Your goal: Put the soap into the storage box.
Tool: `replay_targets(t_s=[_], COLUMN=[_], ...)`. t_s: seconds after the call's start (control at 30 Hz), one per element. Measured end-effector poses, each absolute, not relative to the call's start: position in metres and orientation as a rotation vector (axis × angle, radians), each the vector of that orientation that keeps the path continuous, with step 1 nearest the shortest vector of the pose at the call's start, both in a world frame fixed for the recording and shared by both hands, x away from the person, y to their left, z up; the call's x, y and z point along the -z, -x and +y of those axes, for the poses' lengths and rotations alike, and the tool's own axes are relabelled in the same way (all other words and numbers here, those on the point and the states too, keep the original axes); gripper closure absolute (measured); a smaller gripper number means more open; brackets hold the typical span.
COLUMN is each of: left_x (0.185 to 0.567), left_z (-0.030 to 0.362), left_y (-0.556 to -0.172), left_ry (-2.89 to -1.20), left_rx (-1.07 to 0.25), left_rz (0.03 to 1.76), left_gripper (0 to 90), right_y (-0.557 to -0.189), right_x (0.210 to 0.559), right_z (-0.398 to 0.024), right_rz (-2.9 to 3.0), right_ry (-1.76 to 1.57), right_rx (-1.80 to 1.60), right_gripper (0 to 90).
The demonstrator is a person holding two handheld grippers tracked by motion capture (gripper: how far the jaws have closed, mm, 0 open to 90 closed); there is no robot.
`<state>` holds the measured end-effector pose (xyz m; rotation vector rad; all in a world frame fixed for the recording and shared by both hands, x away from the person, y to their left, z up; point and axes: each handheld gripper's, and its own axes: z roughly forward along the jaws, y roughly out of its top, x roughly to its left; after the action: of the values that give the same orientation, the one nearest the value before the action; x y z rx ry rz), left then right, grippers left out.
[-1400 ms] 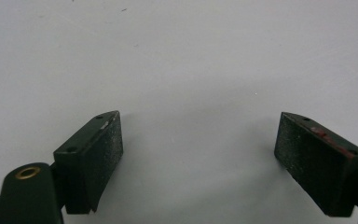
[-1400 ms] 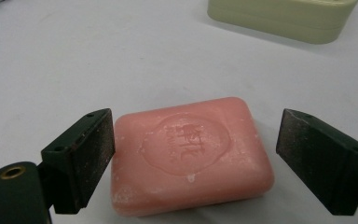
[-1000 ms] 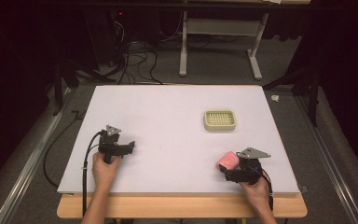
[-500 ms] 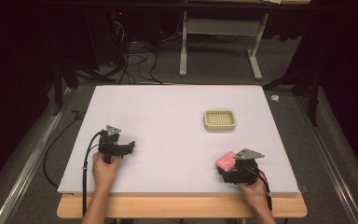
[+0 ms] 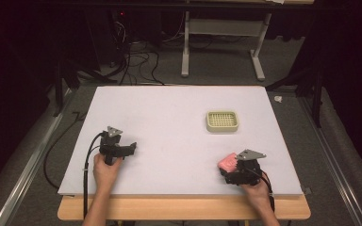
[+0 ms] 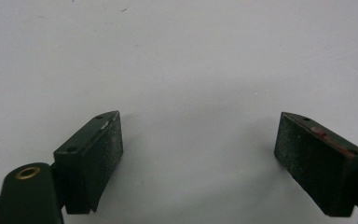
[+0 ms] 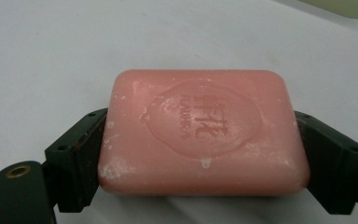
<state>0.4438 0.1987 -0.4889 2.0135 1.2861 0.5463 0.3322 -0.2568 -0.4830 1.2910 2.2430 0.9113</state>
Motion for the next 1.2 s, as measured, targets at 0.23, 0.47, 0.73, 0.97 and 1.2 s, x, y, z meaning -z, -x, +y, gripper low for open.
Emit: replay_targets(t_s=[0.23, 0.47, 0.73, 0.97, 1.2], left_x=[0.489, 0.489, 0.489, 0.489, 0.489], left_z=[0.199, 0.199, 0.199, 0.199, 0.199], left_y=[-0.444, -0.444, -0.444, -0.444, -0.444], left_ry=[-2.014, -2.014, -2.014, -2.013, -2.013], left_rx=[-0.546, -0.546, -0.545, -0.545, -0.545], left_rz=[1.286, 1.286, 1.286, 1.286, 1.286], left_gripper=[15.7, 15.7, 15.7, 15.7, 15.7], right_y=[-0.335, -0.336, -0.337, -0.34, -0.345], right_x=[0.48, 0.476, 0.466, 0.458, 0.45], right_z=[-0.254, -0.253, -0.255, -0.258, -0.262], right_rz=[2.258, 2.249, 2.23, 2.217, 2.203], right_ry=[-1.313, -1.314, -1.304, -1.314, -1.326], right_rx=[-0.9, -0.929, -0.963, -0.985, -1.031], right_gripper=[13.7, 13.7, 13.7, 13.7, 13.7])
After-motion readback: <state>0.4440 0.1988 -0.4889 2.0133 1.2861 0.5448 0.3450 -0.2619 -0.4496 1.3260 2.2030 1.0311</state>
